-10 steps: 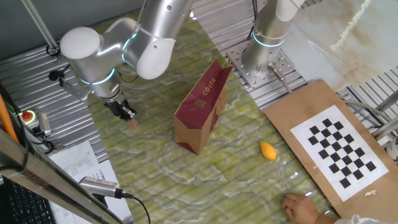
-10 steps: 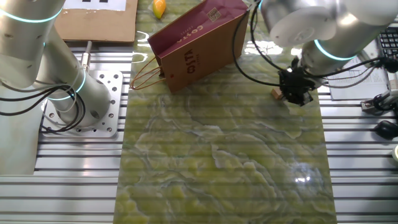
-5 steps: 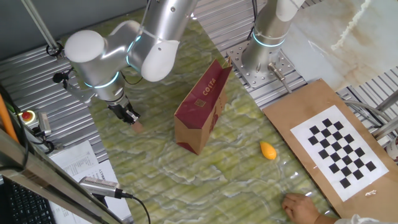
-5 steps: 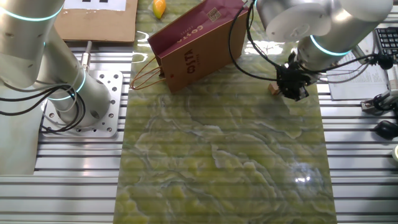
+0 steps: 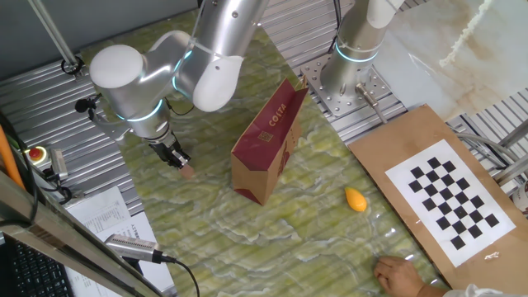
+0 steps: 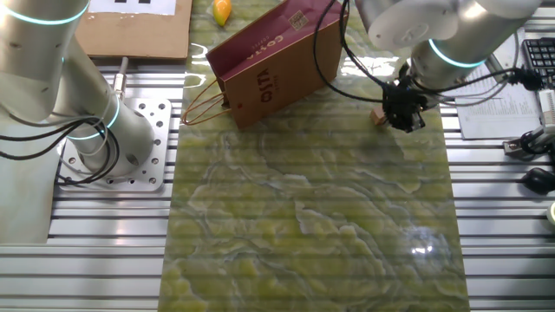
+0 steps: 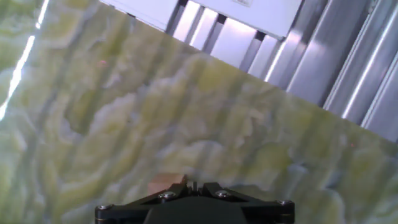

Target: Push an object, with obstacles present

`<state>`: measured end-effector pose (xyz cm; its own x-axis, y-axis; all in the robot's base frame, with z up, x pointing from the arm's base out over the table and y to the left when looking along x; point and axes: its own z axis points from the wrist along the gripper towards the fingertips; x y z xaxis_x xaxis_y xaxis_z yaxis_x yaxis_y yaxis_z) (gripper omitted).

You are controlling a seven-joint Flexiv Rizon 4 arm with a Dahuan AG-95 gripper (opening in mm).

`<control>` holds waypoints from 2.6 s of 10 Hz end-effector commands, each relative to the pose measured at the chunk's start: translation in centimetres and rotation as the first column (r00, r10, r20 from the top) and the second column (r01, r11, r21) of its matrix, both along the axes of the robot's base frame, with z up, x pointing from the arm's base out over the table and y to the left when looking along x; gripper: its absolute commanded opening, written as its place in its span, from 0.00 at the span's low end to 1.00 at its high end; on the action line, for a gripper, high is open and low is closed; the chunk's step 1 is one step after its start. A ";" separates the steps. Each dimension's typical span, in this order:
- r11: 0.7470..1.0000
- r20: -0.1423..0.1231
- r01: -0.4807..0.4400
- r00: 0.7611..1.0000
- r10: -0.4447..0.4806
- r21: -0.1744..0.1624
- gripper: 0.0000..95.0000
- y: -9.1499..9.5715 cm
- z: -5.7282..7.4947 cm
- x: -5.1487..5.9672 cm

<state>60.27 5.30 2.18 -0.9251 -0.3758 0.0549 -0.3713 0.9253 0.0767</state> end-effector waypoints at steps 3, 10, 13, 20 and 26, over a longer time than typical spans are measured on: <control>1.000 -0.001 0.029 1.000 -0.029 -0.006 0.00 1.5 0.0 -0.4; 1.000 -0.025 0.002 1.000 -0.002 -0.008 0.00 0.0 2.8 -2.3; 1.000 -0.019 0.012 1.000 -0.012 -0.009 0.00 0.4 2.0 -4.6; 0.999 0.013 0.041 0.999 -0.041 0.007 0.00 2.4 0.3 -3.1; 0.997 0.020 0.074 0.997 -0.075 0.027 0.00 4.8 0.9 -0.5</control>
<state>59.74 10.27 3.16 -0.9518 -0.3053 0.0280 -0.3015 0.9487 0.0954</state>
